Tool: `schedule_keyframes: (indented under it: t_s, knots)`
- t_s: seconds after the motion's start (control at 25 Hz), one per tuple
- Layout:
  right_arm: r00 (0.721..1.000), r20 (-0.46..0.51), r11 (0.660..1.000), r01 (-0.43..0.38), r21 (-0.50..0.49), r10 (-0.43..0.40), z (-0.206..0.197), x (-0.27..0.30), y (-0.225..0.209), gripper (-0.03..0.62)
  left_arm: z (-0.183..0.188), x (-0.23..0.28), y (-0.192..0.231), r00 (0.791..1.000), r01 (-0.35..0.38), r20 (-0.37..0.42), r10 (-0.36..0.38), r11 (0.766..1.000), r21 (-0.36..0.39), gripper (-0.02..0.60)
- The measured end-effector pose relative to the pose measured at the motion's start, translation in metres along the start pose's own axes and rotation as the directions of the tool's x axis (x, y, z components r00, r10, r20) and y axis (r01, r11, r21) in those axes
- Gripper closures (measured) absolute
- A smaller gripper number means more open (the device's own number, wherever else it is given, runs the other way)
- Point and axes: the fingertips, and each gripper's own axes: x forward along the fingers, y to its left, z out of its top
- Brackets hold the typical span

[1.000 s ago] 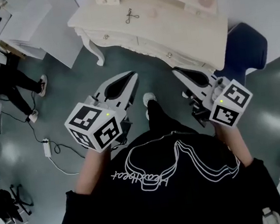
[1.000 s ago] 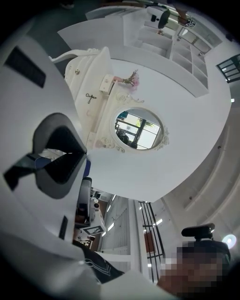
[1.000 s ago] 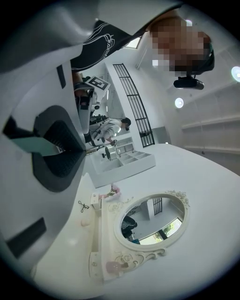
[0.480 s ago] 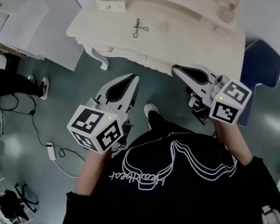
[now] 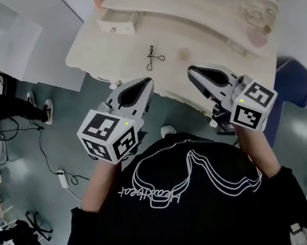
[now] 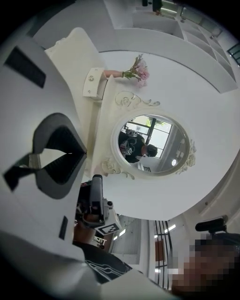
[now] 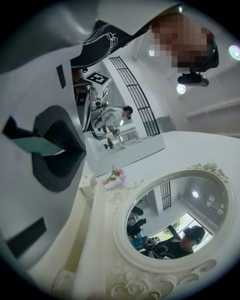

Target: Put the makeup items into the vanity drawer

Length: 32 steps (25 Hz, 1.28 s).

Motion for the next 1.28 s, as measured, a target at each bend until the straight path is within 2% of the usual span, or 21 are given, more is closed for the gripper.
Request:
schedule_keyframes:
  t_s: [0.28,0.64,0.76,1.0,1.28]
  knots:
    - [1.0,-0.022,1.0,0.008,0.015,-0.007,-0.006,0.016,-0.018,0.59,-0.005,0.024,0.037,0.999,-0.031,-0.04,0.031,1.0,0.0,0.578]
    - [0.994,-0.013,0.99,0.107,0.094,-0.106,-0.012,0.014,-0.057,0.589,-0.028,0.073,0.084,0.987,-0.036,-0.155,0.037,0.999,0.009,0.578]
    - [0.99,-0.018,0.984,0.138,0.116,-0.137,-0.012,0.017,-0.07,0.59,-0.04,0.092,0.101,0.977,-0.037,-0.207,0.044,0.999,0.039,0.575]
    - [0.981,-0.006,0.966,0.191,0.176,-0.192,-0.018,0.018,-0.096,0.589,-0.071,0.126,0.128,0.945,-0.023,-0.325,0.046,0.997,0.073,0.507]
    - [0.97,-0.015,0.936,0.238,0.258,-0.243,-0.039,0.023,-0.115,0.589,-0.089,0.153,0.147,0.923,-0.005,-0.383,0.03,0.998,0.065,0.439]
